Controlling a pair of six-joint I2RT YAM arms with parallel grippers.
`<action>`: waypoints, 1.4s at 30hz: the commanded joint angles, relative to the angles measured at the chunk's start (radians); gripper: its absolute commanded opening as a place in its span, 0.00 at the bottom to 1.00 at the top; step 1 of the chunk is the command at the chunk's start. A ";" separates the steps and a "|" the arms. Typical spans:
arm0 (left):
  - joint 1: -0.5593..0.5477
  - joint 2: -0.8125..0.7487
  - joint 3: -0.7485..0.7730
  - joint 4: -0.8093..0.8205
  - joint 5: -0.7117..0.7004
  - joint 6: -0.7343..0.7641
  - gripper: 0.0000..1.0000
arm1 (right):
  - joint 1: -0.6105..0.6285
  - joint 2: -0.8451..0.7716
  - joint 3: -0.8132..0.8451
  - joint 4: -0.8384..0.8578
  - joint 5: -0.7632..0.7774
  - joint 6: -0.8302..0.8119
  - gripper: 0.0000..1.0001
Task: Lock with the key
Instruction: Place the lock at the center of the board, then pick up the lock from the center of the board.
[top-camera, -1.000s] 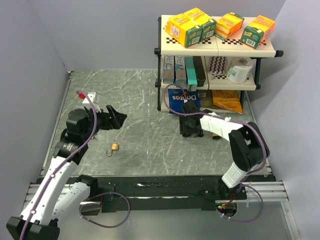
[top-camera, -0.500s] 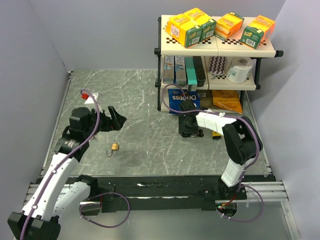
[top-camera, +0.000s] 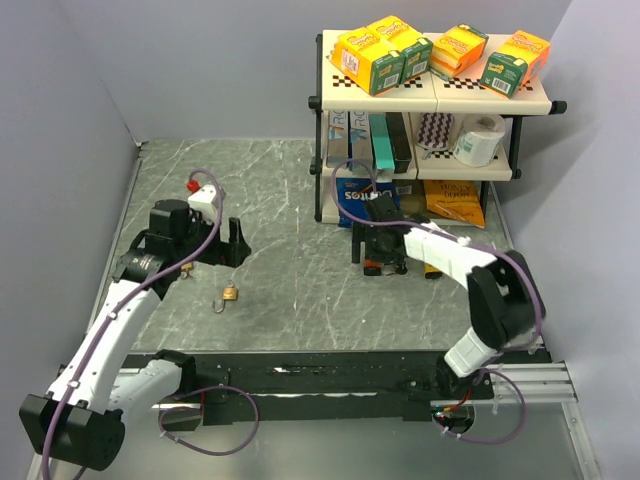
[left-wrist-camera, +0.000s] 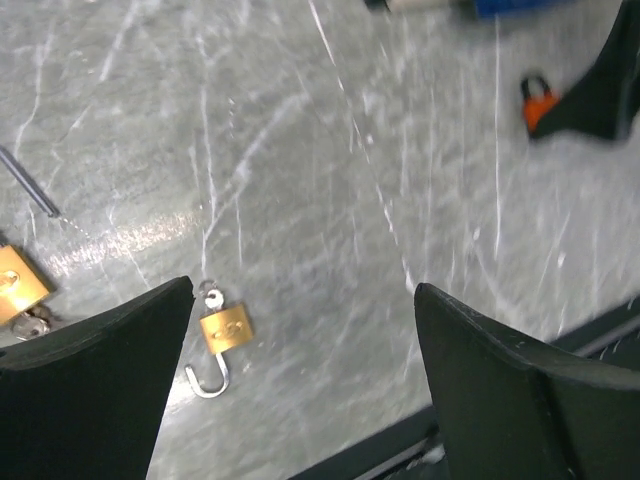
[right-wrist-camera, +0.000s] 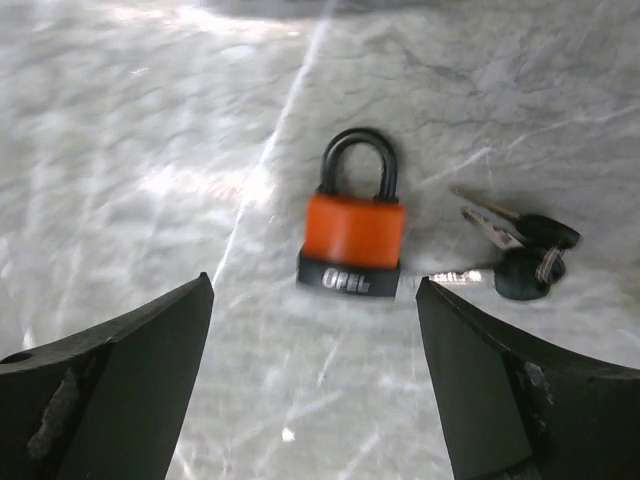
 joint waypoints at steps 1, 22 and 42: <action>0.004 0.036 0.079 -0.125 0.119 0.250 0.96 | 0.003 -0.146 -0.025 0.017 -0.104 -0.084 0.92; -0.002 0.518 0.209 -0.302 -0.030 0.083 0.97 | 0.049 -0.453 -0.078 0.021 -0.146 -0.524 0.97; 0.003 0.629 0.046 -0.266 -0.194 -0.212 0.85 | 0.048 -0.484 -0.036 0.026 -0.149 -0.529 0.99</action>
